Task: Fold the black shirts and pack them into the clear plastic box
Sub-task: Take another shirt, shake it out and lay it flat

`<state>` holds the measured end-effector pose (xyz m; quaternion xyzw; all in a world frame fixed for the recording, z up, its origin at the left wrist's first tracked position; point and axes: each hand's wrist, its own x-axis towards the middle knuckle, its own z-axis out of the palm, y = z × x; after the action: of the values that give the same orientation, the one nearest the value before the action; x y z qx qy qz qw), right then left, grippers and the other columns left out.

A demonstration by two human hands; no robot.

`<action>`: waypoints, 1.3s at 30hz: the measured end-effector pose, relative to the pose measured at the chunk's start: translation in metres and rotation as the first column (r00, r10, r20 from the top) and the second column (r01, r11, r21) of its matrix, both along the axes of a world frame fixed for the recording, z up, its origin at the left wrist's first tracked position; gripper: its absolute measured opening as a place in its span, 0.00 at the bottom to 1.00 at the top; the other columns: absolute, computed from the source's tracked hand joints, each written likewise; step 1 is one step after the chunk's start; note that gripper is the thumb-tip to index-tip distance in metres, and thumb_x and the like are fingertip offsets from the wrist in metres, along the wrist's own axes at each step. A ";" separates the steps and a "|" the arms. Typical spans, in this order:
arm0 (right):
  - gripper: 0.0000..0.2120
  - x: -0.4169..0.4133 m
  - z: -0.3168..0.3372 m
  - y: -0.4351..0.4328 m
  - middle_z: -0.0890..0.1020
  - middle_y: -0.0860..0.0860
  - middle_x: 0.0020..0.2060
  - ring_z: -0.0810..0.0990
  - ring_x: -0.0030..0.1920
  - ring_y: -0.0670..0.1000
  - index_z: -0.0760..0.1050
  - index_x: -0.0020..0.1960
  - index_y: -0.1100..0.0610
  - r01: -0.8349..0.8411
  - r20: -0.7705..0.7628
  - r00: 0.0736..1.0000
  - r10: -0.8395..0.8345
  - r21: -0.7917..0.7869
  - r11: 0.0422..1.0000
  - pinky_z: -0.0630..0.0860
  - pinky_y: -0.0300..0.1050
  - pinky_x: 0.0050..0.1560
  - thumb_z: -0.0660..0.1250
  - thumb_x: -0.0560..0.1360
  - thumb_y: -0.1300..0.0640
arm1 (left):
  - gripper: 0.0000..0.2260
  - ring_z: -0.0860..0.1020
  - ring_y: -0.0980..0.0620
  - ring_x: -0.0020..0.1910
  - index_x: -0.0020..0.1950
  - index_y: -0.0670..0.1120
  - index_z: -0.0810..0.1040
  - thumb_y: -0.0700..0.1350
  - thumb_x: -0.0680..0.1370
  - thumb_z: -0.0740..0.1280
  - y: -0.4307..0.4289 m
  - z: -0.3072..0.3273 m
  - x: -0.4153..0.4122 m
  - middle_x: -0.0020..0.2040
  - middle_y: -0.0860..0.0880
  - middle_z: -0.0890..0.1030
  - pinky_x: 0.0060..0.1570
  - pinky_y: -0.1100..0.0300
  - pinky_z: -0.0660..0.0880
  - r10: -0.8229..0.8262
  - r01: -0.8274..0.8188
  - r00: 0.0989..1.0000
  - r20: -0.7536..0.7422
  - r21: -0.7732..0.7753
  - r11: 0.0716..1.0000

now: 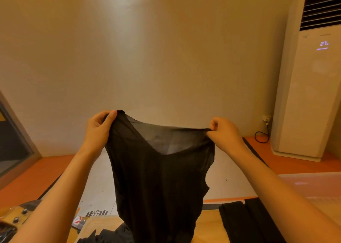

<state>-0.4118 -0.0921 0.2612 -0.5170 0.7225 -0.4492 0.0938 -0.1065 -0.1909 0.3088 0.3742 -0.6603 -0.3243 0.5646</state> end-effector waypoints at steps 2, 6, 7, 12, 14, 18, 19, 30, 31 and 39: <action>0.10 -0.002 -0.006 -0.003 0.73 0.52 0.31 0.73 0.32 0.54 0.65 0.37 0.55 0.124 -0.053 0.990 -0.129 -0.086 0.989 0.72 0.51 0.34 0.63 0.75 0.62 | 0.08 0.79 0.50 0.44 0.46 0.50 0.81 0.47 0.81 0.62 0.000 -0.002 0.001 0.45 0.46 0.81 0.41 0.63 0.78 -0.006 0.006 1.000 -0.017 -0.002 1.000; 0.05 0.003 -0.004 -0.006 0.79 0.54 0.46 0.80 0.42 0.51 0.70 0.53 0.57 -0.046 0.520 0.849 0.088 -0.092 0.995 0.79 0.50 0.44 0.56 0.82 0.59 | 0.09 0.78 0.54 0.42 0.46 0.50 0.80 0.46 0.82 0.62 -0.001 -0.007 0.002 0.43 0.47 0.80 0.38 0.67 0.77 0.012 -0.012 1.000 -0.019 -0.004 1.000; 0.06 0.006 -0.002 -0.006 0.78 0.53 0.48 0.79 0.43 0.49 0.69 0.56 0.57 -0.100 0.641 0.756 0.131 -0.084 0.991 0.78 0.47 0.46 0.55 0.83 0.57 | 0.09 0.78 0.55 0.41 0.45 0.50 0.79 0.46 0.82 0.61 -0.001 -0.007 0.002 0.43 0.47 0.80 0.37 0.68 0.77 0.008 -0.008 1.000 -0.017 -0.007 1.000; 0.15 0.001 -0.010 -0.008 0.72 0.50 0.57 0.70 0.58 0.51 0.63 0.65 0.52 -0.089 0.636 0.761 0.129 -0.094 0.992 0.65 0.49 0.55 0.54 0.82 0.47 | 0.08 0.79 0.56 0.42 0.48 0.50 0.80 0.46 0.82 0.61 -0.003 -0.009 0.004 0.44 0.49 0.81 0.38 0.68 0.76 0.001 0.000 0.999 -0.041 0.007 1.000; 0.17 -0.002 -0.014 -0.007 0.74 0.51 0.57 0.73 0.58 0.54 0.65 0.65 0.52 -0.125 0.723 0.667 0.177 -0.124 0.984 0.70 0.52 0.56 0.55 0.81 0.44 | 0.08 0.79 0.55 0.44 0.49 0.50 0.80 0.47 0.82 0.61 -0.004 -0.009 0.005 0.45 0.49 0.81 0.42 0.66 0.76 0.000 0.001 0.999 -0.052 0.017 1.000; 0.07 0.000 -0.018 -0.003 0.79 0.55 0.48 0.78 0.49 0.55 0.75 0.52 0.54 -0.224 0.833 0.458 0.311 -0.231 0.947 0.76 0.49 0.47 0.61 0.80 0.52 | 0.08 0.79 0.54 0.45 0.48 0.52 0.80 0.46 0.82 0.61 -0.003 -0.008 0.006 0.46 0.50 0.81 0.45 0.63 0.76 -0.008 0.009 0.999 -0.053 0.018 1.000; 0.05 -0.001 -0.017 -0.001 0.78 0.56 0.47 0.78 0.47 0.54 0.76 0.50 0.55 -0.249 0.830 0.432 0.353 -0.267 0.931 0.76 0.46 0.46 0.61 0.80 0.57 | 0.08 0.79 0.54 0.45 0.48 0.52 0.80 0.46 0.82 0.61 -0.003 -0.009 0.006 0.46 0.50 0.81 0.45 0.63 0.76 -0.013 0.014 0.999 -0.053 0.023 1.000; 0.08 0.002 -0.012 0.016 0.84 0.50 0.43 0.81 0.49 0.48 0.82 0.49 0.57 -0.386 0.627 0.633 0.454 -0.253 0.887 0.77 0.36 0.46 0.64 0.78 0.63 | 0.08 0.78 0.53 0.47 0.48 0.53 0.79 0.49 0.82 0.61 -0.005 -0.013 0.010 0.47 0.51 0.81 0.46 0.59 0.75 0.045 -0.043 0.999 -0.028 0.062 0.997; 0.08 0.003 -0.014 0.014 0.84 0.49 0.44 0.82 0.49 0.47 0.82 0.48 0.55 -0.366 0.583 0.684 0.438 -0.245 0.898 0.77 0.36 0.47 0.65 0.78 0.62 | 0.08 0.78 0.54 0.46 0.47 0.53 0.79 0.48 0.82 0.61 -0.004 -0.013 0.009 0.46 0.51 0.80 0.45 0.60 0.75 0.047 -0.046 0.999 -0.026 0.059 0.997; 0.06 -0.002 -0.007 0.012 0.83 0.48 0.42 0.82 0.44 0.44 0.81 0.47 0.54 -0.301 0.360 0.862 0.357 -0.204 0.932 0.78 0.35 0.43 0.65 0.79 0.58 | 0.09 0.79 0.51 0.50 0.52 0.49 0.80 0.49 0.82 0.61 -0.002 -0.013 0.008 0.49 0.50 0.81 0.46 0.60 0.75 0.042 -0.042 0.999 0.001 0.065 0.997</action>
<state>-0.4141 -0.0806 0.2546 -0.5382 0.5565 -0.5703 0.2746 -0.0990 -0.1928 0.2960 0.4059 -0.6414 -0.3337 0.5590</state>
